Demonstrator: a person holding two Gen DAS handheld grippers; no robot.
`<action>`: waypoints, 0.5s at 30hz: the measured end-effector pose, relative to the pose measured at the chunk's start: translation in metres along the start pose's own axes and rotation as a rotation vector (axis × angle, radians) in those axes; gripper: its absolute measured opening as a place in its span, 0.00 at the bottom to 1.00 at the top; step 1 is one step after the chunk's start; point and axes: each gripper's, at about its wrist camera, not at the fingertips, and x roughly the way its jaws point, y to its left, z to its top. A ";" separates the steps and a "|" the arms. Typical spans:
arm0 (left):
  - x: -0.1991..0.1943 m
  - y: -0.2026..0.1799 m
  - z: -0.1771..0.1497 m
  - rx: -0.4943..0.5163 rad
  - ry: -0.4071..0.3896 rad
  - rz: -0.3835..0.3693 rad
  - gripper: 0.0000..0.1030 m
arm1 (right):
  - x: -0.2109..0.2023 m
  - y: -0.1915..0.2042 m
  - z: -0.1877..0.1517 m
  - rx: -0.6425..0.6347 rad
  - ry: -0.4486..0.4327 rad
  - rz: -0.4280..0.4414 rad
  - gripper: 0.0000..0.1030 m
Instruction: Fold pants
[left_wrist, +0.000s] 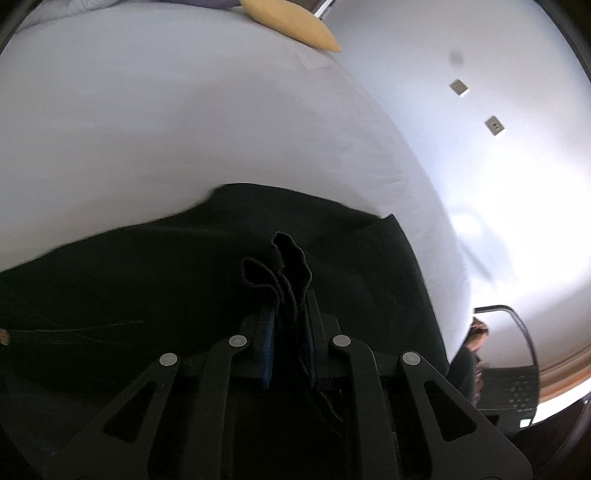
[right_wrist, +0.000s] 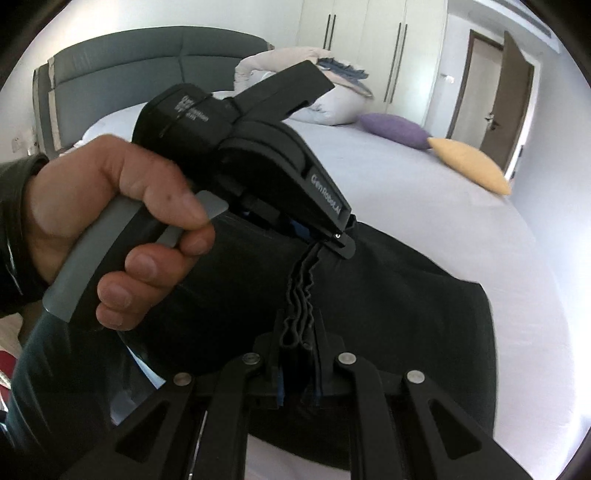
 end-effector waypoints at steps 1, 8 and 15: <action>-0.003 0.008 -0.001 -0.008 0.000 0.006 0.12 | 0.004 0.003 0.000 -0.003 0.005 0.006 0.12; 0.010 0.051 0.003 -0.054 0.016 0.020 0.12 | 0.037 0.008 0.002 0.019 0.082 0.061 0.12; 0.020 0.046 0.000 -0.005 -0.006 0.104 0.26 | 0.057 0.001 0.003 0.086 0.123 0.154 0.54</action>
